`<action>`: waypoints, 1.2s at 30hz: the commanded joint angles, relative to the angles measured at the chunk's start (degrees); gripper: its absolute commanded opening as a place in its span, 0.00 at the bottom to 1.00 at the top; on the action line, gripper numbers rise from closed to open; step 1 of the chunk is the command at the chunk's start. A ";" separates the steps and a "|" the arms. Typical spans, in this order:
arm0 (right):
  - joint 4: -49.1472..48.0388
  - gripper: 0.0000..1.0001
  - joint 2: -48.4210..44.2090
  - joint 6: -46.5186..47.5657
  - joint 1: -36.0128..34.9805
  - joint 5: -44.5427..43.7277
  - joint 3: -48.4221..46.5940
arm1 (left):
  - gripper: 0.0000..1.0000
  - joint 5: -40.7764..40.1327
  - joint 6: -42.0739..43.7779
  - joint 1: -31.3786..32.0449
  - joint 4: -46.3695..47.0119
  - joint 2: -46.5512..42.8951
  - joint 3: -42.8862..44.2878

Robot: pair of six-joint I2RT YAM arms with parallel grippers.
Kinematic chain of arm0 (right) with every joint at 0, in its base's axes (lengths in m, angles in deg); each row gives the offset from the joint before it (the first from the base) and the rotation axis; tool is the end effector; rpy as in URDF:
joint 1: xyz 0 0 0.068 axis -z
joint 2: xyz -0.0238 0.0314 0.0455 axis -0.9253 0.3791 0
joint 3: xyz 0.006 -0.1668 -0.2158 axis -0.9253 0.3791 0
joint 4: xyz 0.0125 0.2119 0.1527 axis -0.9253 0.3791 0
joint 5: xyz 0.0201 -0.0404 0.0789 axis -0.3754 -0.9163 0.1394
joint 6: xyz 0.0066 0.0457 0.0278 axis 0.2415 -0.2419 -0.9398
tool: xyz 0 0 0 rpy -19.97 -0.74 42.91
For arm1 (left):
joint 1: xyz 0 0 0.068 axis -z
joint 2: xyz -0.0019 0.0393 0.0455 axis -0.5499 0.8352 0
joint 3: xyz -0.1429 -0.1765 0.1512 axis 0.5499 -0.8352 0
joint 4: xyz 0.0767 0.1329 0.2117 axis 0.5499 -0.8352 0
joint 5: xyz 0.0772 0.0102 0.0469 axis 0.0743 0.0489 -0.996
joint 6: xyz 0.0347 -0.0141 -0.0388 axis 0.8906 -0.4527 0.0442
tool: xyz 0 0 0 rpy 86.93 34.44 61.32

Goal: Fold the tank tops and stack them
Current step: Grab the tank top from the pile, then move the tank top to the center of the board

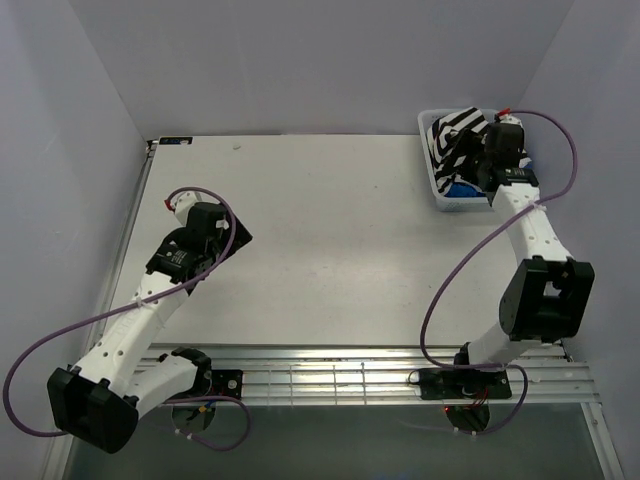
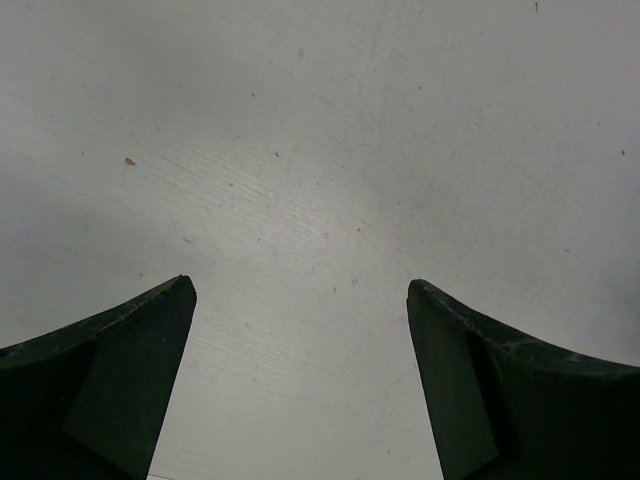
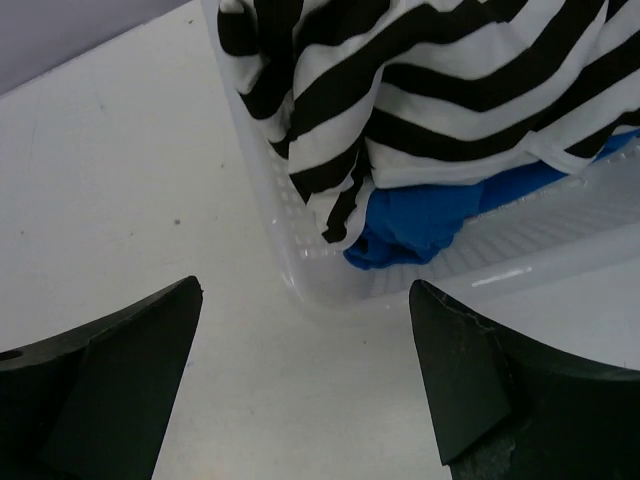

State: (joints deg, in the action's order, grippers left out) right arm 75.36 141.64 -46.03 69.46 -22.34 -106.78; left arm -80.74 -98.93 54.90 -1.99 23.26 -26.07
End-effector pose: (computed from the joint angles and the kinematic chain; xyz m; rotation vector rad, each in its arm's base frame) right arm 0.3536 -0.0132 0.3358 0.4276 2.0198 0.1230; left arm 0.1953 -0.0637 0.2943 -0.6906 2.2153 -0.1846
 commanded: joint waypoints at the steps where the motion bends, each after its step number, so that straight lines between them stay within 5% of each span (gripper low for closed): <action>1: 1.68 0.90 8.89 0.72 -0.24 -4.20 -10.23 | 0.98 -0.56 0.81 -0.27 1.80 0.16 2.31; 8: 0.90 0.99 24.01 -0.77 -0.24 -7.99 -25.34 | 0.98 -1.26 1.34 -0.27 2.85 2.10 2.92; 10: 1.32 0.84 28.23 -0.33 -0.24 -9.12 -28.87 | 0.98 -1.52 1.69 -0.27 2.94 3.15 3.54; 11: 2.11 0.55 29.38 -0.51 -0.24 -9.74 -30.98 | 0.98 -1.53 1.87 -0.27 2.85 3.50 3.80; 14: 2.56 0.08 30.09 -0.77 -0.68 -7.73 -34.42 | 0.98 -1.53 2.22 -0.27 2.68 4.03 4.59; 18: 0.36 0.08 20.54 1.85 -4.54 -5.18 -30.21 | 0.98 -1.18 2.04 -0.27 3.11 3.16 4.42; 31: 9.77 0.08 4.87 -2.61 -22.30 17.03 -40.93 | 0.98 1.11 4.50 -0.36 3.03 -1.06 5.82; 36: 5.73 0.08 -0.13 -6.57 -23.36 26.28 -30.50 | 0.98 1.11 4.42 -0.27 1.80 -3.79 5.21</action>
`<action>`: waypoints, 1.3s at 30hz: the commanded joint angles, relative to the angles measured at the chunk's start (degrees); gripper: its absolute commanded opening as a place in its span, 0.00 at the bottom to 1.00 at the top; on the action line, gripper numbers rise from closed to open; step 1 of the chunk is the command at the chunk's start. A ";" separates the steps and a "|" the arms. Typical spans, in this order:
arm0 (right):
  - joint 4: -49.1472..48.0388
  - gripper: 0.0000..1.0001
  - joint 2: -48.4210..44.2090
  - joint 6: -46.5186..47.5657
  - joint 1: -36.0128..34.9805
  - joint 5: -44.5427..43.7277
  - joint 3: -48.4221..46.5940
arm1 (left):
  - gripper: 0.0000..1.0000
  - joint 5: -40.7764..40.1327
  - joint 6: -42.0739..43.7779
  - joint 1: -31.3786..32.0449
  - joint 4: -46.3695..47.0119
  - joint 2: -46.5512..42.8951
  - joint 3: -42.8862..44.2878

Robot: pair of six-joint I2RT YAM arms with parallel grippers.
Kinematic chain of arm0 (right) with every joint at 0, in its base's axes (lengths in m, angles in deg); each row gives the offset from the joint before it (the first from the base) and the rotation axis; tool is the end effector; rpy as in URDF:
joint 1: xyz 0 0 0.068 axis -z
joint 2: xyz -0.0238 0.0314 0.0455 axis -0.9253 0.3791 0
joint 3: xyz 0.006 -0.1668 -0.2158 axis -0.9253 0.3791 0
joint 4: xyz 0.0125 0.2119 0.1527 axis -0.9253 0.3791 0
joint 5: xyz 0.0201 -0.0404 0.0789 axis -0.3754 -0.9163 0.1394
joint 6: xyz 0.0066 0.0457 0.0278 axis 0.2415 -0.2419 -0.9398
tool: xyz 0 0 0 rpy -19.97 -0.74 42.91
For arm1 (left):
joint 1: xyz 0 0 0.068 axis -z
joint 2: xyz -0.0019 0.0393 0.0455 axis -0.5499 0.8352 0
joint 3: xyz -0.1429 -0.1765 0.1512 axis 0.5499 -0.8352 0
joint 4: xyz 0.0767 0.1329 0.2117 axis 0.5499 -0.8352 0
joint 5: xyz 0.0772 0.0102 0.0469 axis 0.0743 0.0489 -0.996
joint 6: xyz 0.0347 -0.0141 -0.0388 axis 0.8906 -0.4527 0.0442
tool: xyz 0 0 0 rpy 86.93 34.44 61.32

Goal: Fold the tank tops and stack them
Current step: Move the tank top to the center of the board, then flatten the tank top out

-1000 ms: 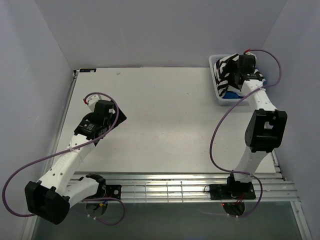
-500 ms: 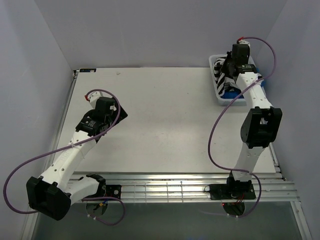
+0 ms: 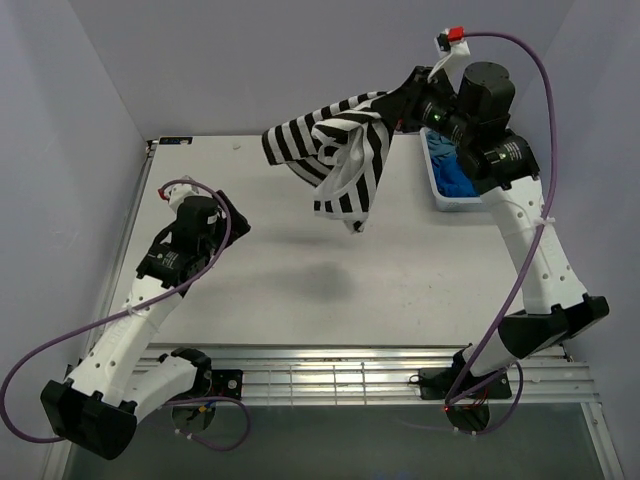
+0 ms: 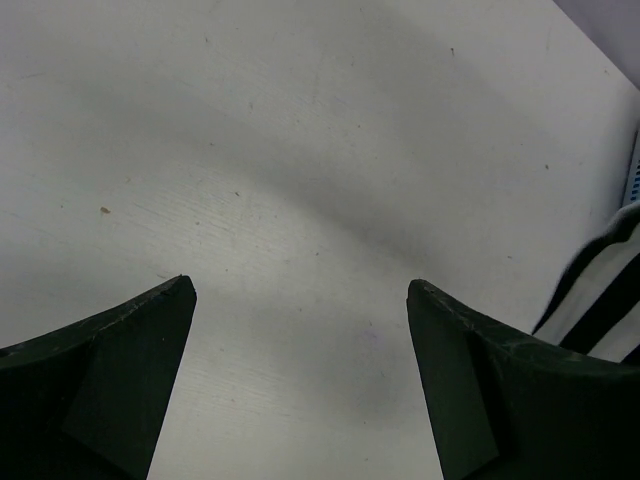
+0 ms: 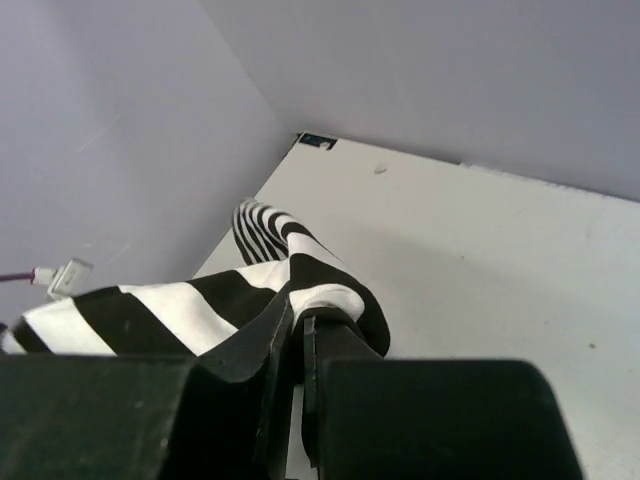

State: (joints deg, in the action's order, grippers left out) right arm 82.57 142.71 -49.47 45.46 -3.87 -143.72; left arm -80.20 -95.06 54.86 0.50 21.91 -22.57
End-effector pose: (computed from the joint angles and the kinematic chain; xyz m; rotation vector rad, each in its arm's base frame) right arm 0.2898 0.1283 0.5343 -0.1927 1.6120 0.8161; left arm 0.1956 -0.0640 0.3220 -0.6118 2.1261 -0.2433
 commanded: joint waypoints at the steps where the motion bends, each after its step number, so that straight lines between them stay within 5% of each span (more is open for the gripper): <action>1: -1.92 0.08 -2.26 -3.06 0.73 8.61 9.95 | 0.98 0.39 0.11 -0.31 -1.13 -2.87 1.36; 4: -2.19 0.09 -6.83 -2.01 1.43 8.00 27.69 | 0.98 -0.14 -0.94 -0.31 -4.38 -3.84 0.92; 6: -2.01 0.34 -9.55 -1.30 3.79 8.00 37.18 | 0.98 -0.75 -2.00 -0.31 -6.13 -4.45 0.13; 8: -1.67 0.74 -10.79 -0.78 7.56 8.70 48.54 | 0.98 -0.23 -2.35 -0.31 -8.07 -4.81 -1.35; 12: 5.00 0.97 -15.00 2.83 9.17 0.29 54.28 | 0.98 2.66 -2.18 -0.31 -8.60 -4.55 -4.25; 22: 8.01 0.90 -24.07 2.05 1.44 -6.76 59.99 | 0.98 9.96 -1.65 -0.31 1.92 10.03 -6.46; 34: 4.32 0.90 -14.49 1.34 -9.37 -9.32 53.15 | 0.97 19.90 -2.18 -0.49 15.39 22.43 -12.61; 39: 3.35 0.90 -12.82 1.07 -9.64 -8.96 52.70 | 0.89 19.90 -1.65 -0.49 15.91 25.51 -12.70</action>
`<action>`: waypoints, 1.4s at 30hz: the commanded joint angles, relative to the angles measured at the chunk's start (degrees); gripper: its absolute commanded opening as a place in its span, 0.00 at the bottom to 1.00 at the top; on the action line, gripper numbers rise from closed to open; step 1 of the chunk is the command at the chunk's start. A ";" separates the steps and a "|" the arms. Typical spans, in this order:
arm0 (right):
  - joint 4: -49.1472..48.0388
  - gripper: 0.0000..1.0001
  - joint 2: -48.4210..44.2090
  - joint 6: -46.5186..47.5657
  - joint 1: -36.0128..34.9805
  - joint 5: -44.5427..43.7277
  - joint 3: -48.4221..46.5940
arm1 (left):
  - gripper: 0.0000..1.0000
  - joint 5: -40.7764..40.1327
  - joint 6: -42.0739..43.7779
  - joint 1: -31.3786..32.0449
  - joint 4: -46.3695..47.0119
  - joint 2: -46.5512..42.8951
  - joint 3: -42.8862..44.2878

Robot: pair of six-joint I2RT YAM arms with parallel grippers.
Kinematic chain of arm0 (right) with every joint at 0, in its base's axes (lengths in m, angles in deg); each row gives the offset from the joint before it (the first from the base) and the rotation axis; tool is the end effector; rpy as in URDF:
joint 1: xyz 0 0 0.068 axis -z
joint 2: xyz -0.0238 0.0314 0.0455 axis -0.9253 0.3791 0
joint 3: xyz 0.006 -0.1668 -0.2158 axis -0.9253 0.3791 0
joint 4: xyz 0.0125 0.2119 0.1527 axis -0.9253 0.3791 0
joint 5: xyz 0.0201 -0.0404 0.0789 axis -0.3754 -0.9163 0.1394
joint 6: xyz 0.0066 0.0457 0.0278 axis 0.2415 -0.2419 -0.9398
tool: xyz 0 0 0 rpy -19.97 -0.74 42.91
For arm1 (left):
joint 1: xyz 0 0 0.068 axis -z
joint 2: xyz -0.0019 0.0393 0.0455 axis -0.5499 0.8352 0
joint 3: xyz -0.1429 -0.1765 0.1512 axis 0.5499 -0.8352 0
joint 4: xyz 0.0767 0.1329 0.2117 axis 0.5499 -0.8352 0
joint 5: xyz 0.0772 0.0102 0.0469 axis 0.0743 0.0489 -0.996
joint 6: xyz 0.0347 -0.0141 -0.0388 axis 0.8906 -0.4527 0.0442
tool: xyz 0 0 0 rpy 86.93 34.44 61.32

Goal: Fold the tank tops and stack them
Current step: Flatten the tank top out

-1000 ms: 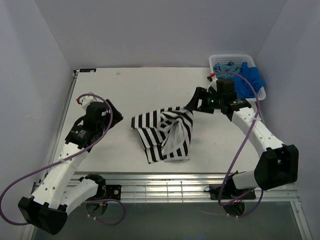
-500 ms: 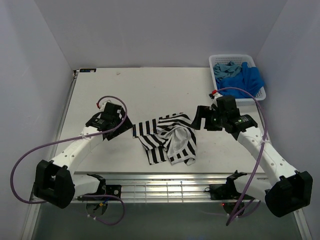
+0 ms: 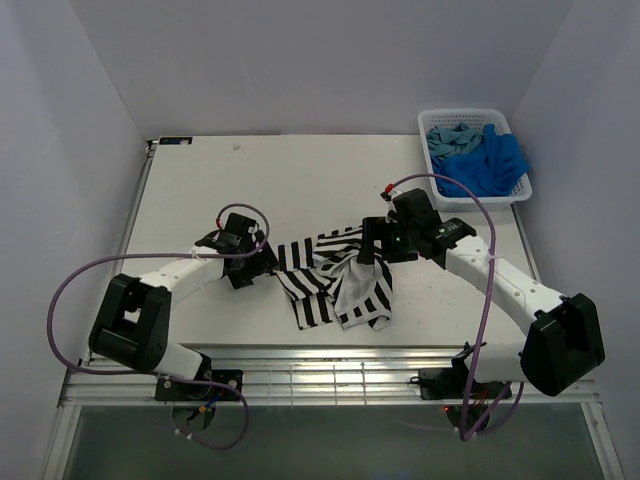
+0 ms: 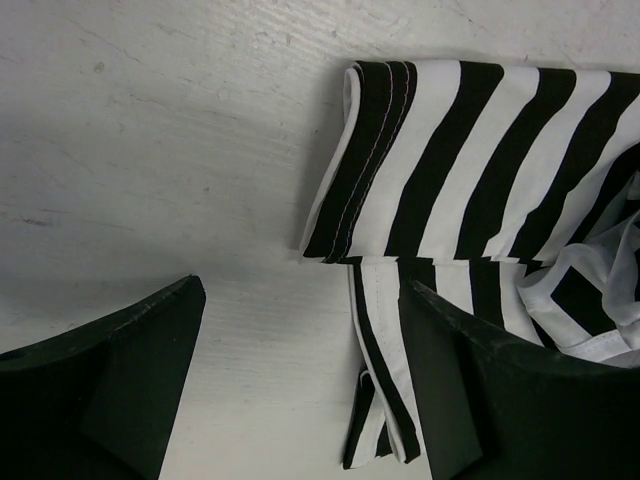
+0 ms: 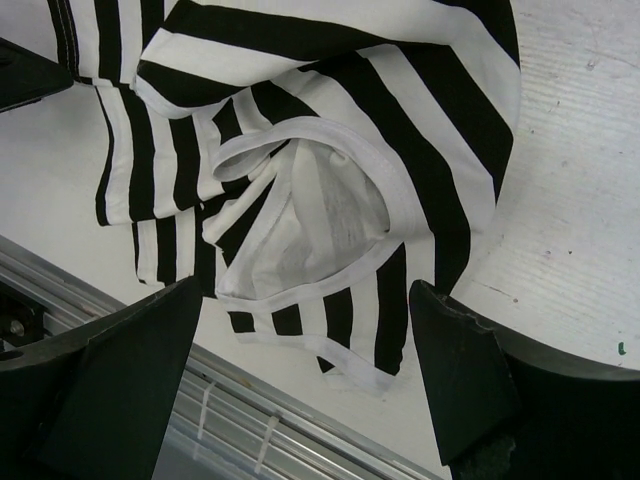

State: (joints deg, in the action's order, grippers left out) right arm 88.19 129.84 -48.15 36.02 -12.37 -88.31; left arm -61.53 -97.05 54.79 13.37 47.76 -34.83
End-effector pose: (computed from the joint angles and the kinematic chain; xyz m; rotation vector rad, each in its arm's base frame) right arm 0.2336 0.1487 0.2687 -0.2610 2.4601 0.5468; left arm 0.2440 -0.0950 0.1681 -0.5882 2.6712 -0.3224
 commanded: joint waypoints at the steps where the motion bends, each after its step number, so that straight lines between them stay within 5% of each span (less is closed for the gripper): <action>1: -2.18 0.90 0.14 -0.24 -0.20 -0.38 -2.79 | 0.88 1.23 0.51 -0.42 3.30 0.44 -0.61; 14: -1.48 0.90 1.90 -0.50 -0.20 -0.11 -3.41 | 0.67 2.20 0.95 -0.42 5.59 6.77 -0.27; 19: -1.22 0.90 2.87 -0.50 -0.20 -0.46 -3.50 | 0.39 3.87 0.78 -0.42 6.65 7.74 -0.44; 20: -1.04 0.90 3.04 -0.59 -0.20 -0.46 -3.59 | 0.25 2.74 0.43 -0.42 6.39 7.66 -0.70; 24: -1.57 0.90 3.66 -1.47 -0.29 -0.46 -3.24 | 0.00 2.20 0.69 -0.43 6.12 6.43 -1.05; 30: -1.48 0.90 6.55 -0.16 -3.80 -3.78 -6.21 | 0.00 2.55 0.51 -0.42 5.42 2.48 -1.41; 42: 4.76 0.91 25.10 -2.43 -19.70 -20.40 -27.73 | 0.00 2.55 0.07 -0.42 -1.52 -6.75 1.58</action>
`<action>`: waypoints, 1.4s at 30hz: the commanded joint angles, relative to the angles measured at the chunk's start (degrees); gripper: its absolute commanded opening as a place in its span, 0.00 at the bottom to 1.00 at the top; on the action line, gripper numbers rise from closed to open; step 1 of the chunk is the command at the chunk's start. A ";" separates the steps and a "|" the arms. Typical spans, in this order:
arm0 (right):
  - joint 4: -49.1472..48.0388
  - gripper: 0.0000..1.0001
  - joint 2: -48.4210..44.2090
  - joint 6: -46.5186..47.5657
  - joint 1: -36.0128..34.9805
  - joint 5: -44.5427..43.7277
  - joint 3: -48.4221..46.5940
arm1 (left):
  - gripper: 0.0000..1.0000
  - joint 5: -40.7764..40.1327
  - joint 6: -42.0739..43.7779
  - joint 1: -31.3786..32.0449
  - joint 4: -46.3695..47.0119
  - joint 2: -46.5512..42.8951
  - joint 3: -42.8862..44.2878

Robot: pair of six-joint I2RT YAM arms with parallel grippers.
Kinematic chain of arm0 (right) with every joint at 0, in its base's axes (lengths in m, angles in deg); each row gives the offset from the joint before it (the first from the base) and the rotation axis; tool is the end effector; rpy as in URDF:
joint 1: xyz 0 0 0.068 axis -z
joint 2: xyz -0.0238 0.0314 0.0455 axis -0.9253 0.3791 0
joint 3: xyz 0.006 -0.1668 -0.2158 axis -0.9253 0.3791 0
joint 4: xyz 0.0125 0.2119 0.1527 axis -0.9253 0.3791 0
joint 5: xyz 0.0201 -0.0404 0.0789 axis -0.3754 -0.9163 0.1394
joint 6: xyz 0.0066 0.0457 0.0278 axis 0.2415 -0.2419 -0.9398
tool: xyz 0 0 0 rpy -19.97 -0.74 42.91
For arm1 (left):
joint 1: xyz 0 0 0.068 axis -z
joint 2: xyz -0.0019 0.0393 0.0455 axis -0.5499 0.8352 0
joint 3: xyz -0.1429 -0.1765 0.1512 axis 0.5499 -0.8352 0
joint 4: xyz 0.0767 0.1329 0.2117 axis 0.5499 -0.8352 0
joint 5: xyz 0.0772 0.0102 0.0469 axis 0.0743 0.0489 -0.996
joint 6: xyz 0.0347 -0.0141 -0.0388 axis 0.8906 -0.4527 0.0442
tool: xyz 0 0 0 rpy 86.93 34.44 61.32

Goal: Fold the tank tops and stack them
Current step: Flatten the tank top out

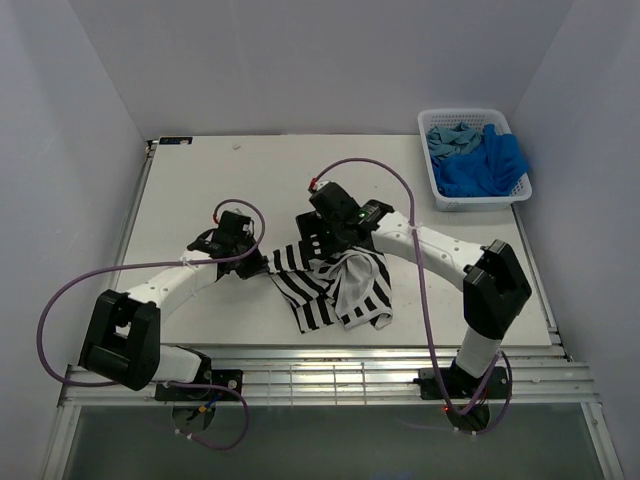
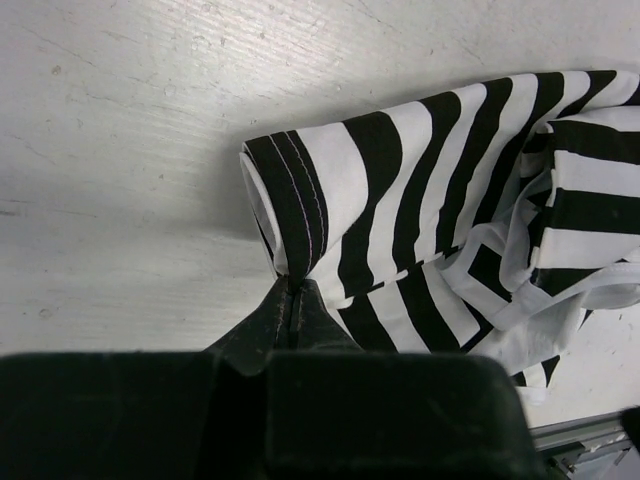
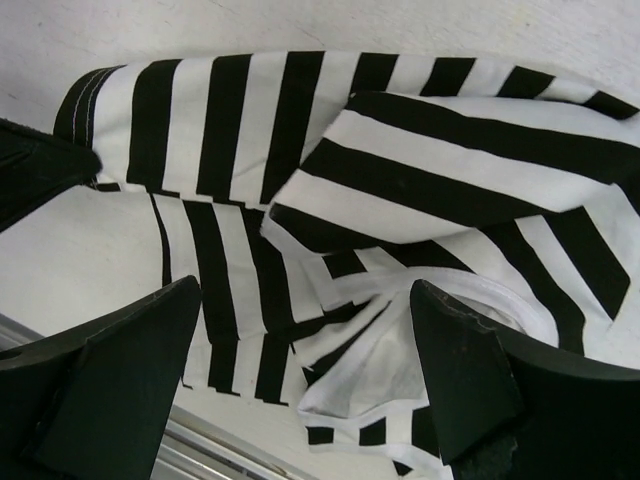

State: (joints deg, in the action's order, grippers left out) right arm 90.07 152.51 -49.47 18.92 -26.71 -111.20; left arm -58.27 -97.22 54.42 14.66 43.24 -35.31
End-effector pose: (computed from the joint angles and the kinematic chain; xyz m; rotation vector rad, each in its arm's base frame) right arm 0.2529 0.2810 0.2744 -0.4794 2.4123 0.3898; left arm 0.2397 -0.0937 0.1858 -0.5673 2.6095 -0.4504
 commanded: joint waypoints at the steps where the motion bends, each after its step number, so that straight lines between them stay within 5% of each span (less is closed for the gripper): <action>1: 3.14 0.91 4.27 -1.30 -3.14 -6.95 -5.92 | 0.00 -0.62 0.34 -0.05 -3.25 -2.41 2.32; 8: 2.44 1.00 9.99 -5.60 -4.99 -9.24 -8.83 | 0.00 0.35 0.51 -0.05 -4.48 -3.90 2.68; 16: -0.18 0.93 12.98 -7.81 -5.35 -11.87 -6.72 | 0.00 0.61 0.95 -0.05 -4.58 -4.78 2.24; 20: 0.85 0.75 15.80 -7.80 -5.26 -14.07 -8.56 | 0.00 0.09 0.78 -0.05 -4.57 -4.52 1.62; 24: 1.21 0.37 15.19 -8.94 -4.91 -16.61 -7.25 | 0.00 -0.79 0.78 -0.05 -4.57 -4.96 1.53; 28: 1.83 0.11 12.29 -9.82 -3.85 -18.11 -4.97 | 0.00 -1.06 0.95 -0.05 -4.92 -5.05 1.45; 35: 1.13 0.08 -1.14 -3.33 0.53 -11.63 -0.67 | 0.00 -3.78 1.92 -0.05 -6.59 -6.80 6.53; 42: -0.20 0.08 -20.31 6.25 16.70 12.17 0.85 | 0.00 -9.93 2.80 -0.75 -10.99 -9.70 19.71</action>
State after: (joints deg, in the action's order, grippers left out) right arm 91.36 138.63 -49.38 30.53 -26.54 -109.71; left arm -64.04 -95.25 54.33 4.96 37.27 -21.78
